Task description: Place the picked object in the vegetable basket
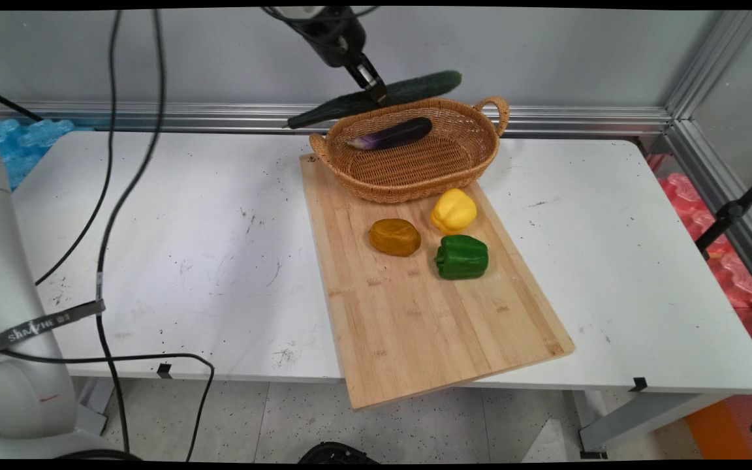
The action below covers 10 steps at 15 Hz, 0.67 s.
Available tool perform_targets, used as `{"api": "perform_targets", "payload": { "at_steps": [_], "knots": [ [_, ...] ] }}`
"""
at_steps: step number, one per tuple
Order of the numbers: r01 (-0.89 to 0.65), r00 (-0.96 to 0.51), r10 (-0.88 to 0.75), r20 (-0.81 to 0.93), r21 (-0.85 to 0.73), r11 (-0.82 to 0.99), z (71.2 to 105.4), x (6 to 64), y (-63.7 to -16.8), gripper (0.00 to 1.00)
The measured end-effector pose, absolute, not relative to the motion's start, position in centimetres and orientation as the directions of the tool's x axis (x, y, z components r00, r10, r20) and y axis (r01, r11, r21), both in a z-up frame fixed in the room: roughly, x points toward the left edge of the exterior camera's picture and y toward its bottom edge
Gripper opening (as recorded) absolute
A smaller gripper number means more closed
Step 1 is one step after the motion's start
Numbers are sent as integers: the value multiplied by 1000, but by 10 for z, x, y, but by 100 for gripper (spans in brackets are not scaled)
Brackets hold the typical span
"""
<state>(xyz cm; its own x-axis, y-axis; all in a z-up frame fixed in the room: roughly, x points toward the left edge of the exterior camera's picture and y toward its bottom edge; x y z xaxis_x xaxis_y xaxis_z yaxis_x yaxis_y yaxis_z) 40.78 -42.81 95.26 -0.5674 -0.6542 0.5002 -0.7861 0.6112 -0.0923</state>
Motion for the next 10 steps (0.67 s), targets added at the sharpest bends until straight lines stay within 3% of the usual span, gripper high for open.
{"api": "perform_targets", "payload": {
  "at_steps": [10],
  "knots": [
    [-765,-629,-684,371,-137,629,906,366,-491,0]
  ]
}}
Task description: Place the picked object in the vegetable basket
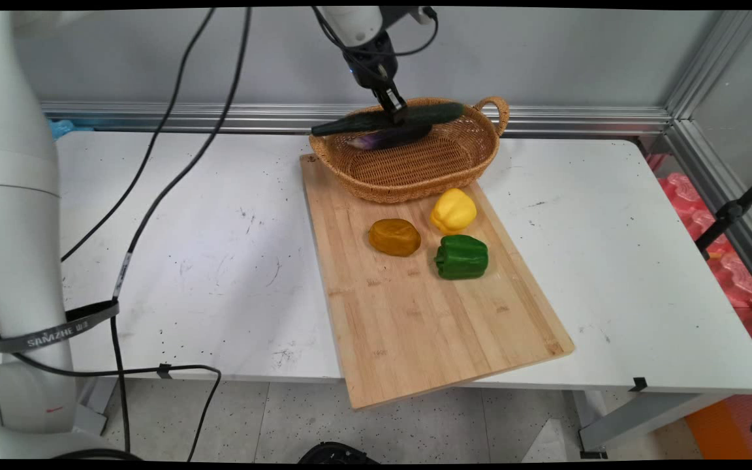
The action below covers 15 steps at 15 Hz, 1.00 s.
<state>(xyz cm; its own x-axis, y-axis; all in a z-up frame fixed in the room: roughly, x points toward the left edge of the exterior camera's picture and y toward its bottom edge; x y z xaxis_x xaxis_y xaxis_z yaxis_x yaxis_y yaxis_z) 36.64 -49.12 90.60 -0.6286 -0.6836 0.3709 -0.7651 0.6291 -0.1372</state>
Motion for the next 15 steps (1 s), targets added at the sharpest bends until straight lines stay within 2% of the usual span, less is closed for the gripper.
{"api": "perform_targets", "payload": {
  "at_steps": [11,12,15],
  "knots": [
    [-705,-704,-652,283,-168,689,870,340,-534,0],
    [-700,-710,-647,280,-171,694,869,339,-536,100],
    [-685,-724,-633,274,-178,707,867,337,-539,100]
  ]
}}
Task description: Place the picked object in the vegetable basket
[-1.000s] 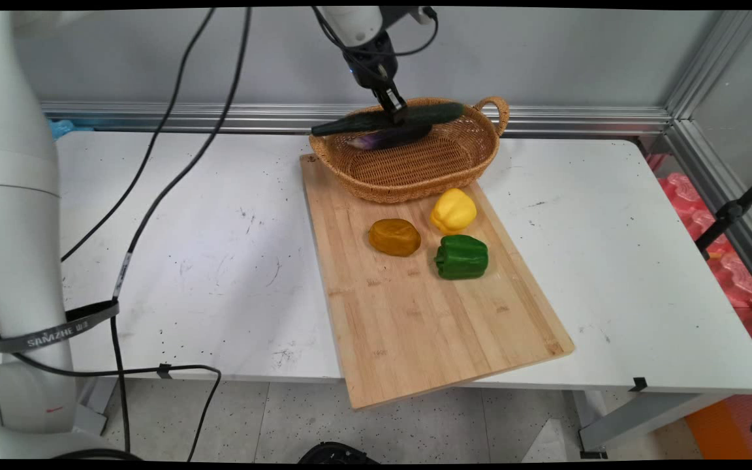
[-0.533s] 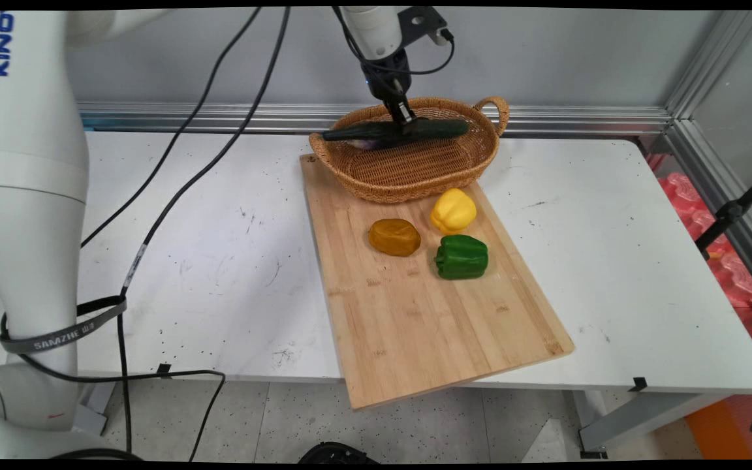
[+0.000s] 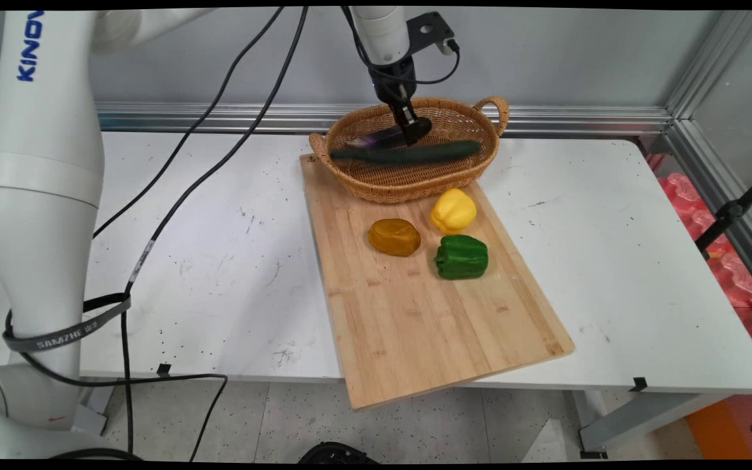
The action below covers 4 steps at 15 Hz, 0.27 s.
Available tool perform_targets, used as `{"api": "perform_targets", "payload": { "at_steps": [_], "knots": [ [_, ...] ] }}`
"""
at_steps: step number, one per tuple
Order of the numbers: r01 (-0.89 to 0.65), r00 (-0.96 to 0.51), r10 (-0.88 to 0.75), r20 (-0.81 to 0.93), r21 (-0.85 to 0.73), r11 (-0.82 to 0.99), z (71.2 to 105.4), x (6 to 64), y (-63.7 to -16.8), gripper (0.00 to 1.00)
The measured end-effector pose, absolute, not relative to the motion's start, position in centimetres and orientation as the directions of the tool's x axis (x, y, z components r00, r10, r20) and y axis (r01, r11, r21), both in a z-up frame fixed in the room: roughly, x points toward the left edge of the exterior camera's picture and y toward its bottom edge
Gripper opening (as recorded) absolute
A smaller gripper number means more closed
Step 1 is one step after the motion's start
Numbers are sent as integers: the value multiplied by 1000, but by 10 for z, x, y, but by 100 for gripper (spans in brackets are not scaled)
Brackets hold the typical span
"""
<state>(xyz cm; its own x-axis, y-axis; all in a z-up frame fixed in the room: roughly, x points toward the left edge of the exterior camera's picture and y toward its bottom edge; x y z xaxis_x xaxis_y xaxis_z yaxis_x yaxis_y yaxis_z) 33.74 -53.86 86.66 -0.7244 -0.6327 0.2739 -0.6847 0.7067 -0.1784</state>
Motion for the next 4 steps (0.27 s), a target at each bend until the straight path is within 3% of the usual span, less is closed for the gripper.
{"api": "perform_targets", "payload": {
  "at_steps": [4],
  "knots": [
    [-663,-743,-607,280,-192,724,870,338,-539,100]
  ]
}}
